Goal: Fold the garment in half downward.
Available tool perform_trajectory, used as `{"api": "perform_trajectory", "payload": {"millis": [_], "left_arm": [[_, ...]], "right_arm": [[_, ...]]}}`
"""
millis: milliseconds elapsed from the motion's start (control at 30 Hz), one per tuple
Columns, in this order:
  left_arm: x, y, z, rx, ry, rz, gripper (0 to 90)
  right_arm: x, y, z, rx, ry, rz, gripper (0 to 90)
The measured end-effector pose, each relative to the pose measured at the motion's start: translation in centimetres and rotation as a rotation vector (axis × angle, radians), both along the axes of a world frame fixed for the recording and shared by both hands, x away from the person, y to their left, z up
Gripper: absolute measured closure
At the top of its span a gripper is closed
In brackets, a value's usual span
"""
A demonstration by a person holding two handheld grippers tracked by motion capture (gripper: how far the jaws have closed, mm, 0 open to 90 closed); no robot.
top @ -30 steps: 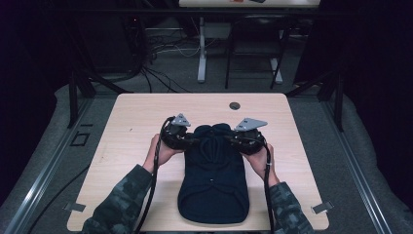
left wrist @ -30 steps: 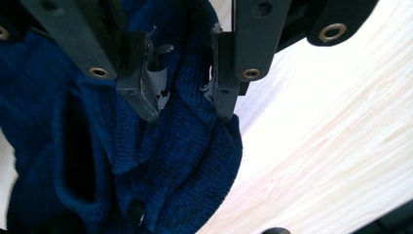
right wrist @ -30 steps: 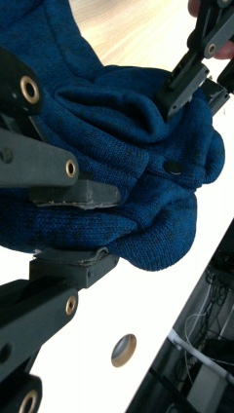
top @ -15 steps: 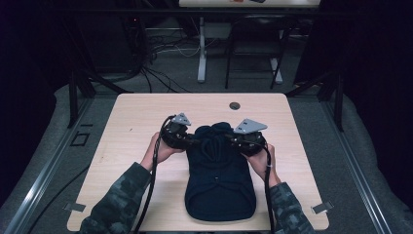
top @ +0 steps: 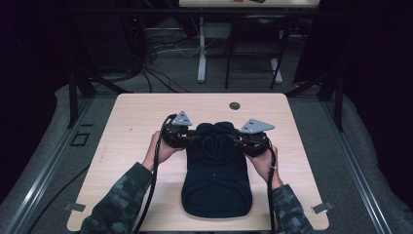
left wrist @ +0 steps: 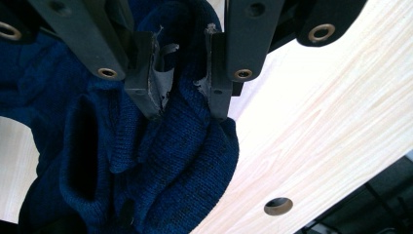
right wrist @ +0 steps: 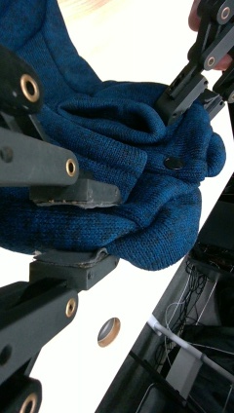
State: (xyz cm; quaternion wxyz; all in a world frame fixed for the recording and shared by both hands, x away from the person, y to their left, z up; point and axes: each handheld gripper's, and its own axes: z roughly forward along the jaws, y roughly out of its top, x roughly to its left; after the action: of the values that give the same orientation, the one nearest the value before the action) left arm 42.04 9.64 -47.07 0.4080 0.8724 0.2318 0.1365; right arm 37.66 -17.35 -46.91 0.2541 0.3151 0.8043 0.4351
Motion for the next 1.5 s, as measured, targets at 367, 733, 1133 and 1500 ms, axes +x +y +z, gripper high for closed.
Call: {"api": "perform_trajectory", "payload": {"millis": [367,733,1133,1500], "left_arm": [[-0.7,-0.3,0.6,0.018,-0.091,-0.007,72.4],[-1.0,0.2,0.8,-0.004,-0.095,-0.015,72.4],[-1.4,-0.2,1.1,-0.012,-0.141,-0.047,73.1],[-1.4,-0.1,1.0,-0.028,-0.133,-0.068,72.2]], "right_arm": [[0.4,-0.7,0.1,0.042,0.066,-0.007,69.8],[0.0,-0.9,0.4,0.065,0.040,0.031,71.5],[0.5,-2.1,-0.1,0.184,0.130,0.055,61.3],[0.3,-1.5,0.3,0.101,0.065,0.011,74.4]]}}
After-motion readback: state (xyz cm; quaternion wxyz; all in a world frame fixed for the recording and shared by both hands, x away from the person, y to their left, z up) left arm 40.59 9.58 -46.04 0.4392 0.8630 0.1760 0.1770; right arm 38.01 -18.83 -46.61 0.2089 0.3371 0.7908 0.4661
